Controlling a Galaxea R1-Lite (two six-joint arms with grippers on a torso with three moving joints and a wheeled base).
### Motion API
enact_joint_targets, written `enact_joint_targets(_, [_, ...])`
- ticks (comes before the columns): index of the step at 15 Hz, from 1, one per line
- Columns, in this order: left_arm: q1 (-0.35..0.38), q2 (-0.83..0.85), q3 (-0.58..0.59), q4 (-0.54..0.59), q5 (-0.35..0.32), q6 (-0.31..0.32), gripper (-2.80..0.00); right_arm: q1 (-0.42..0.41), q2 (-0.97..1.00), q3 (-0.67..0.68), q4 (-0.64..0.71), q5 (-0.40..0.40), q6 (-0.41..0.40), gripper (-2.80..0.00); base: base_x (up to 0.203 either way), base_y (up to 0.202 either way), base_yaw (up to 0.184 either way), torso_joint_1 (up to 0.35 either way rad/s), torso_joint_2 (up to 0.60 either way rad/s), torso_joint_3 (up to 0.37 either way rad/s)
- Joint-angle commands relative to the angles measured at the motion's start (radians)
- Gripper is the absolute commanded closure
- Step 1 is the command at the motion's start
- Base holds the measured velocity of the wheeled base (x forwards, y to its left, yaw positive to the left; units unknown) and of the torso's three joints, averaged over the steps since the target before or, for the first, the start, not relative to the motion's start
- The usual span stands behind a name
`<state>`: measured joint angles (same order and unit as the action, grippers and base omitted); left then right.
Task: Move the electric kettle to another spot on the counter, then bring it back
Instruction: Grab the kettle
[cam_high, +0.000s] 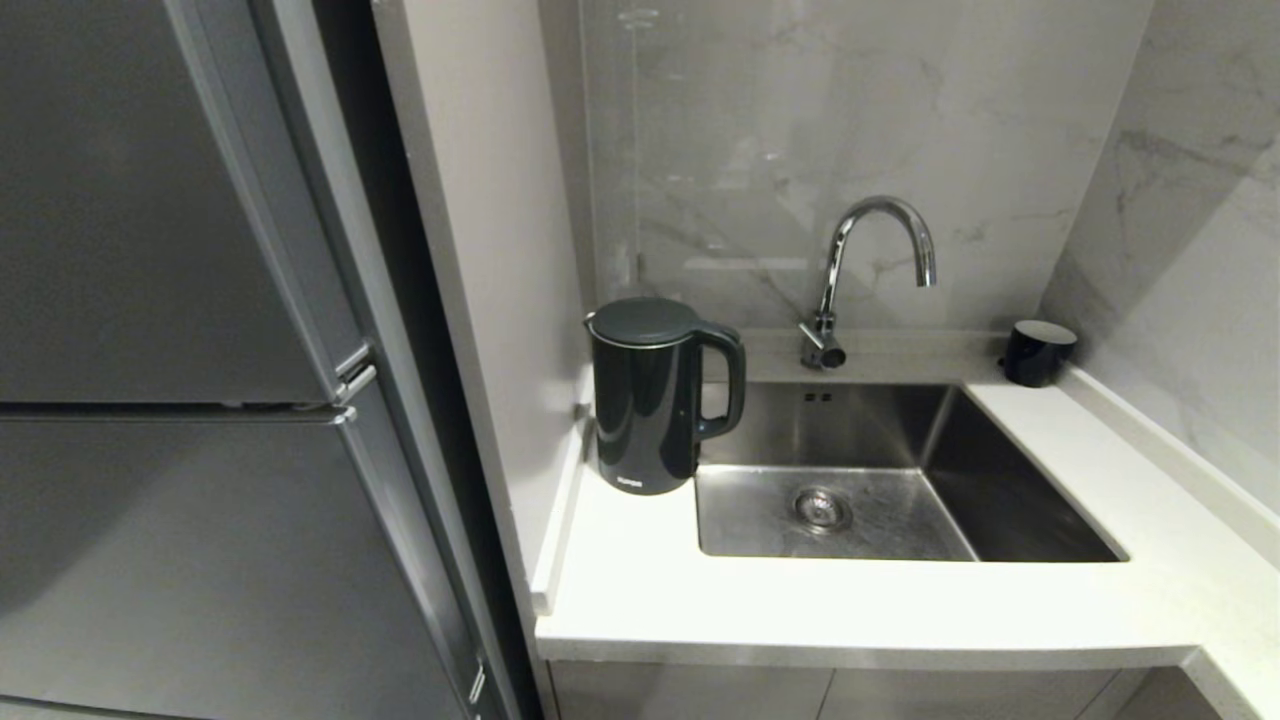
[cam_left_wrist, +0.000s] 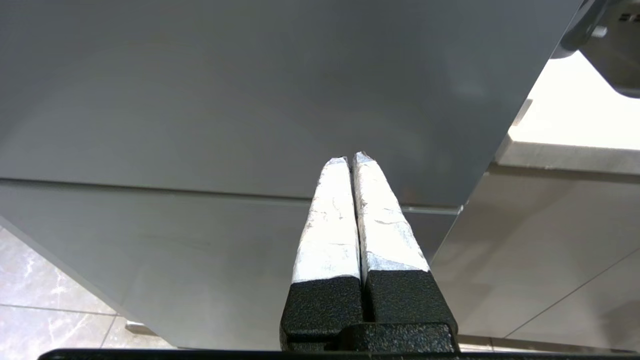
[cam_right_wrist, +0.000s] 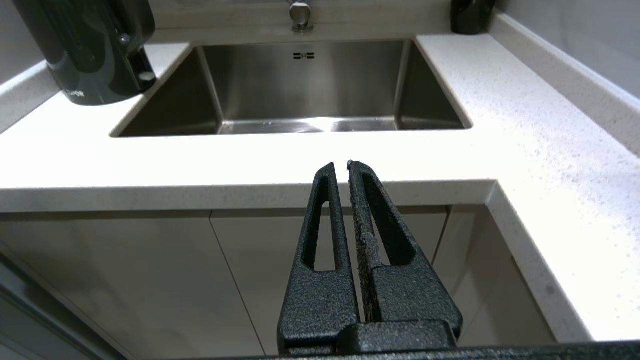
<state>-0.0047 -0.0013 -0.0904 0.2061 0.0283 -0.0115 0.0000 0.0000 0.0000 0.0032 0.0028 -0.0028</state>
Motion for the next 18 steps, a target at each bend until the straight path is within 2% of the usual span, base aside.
enact_joint_targets(1, [0.000,0.001,0.000,0.001,0.001,-0.001,0.00,0.000,0.000,0.000,0.000,0.000,0.000,0.00,0.000,0.000,0.000,0.158,-0.41,-0.247])
enact_joint_targets(18, [0.000,0.001,0.000,0.001,0.001,-0.001,0.00,0.000,0.001,0.000,0.000,0.000,0.000,0.00,0.000,0.000,0.000,0.147,-0.35,-0.202])
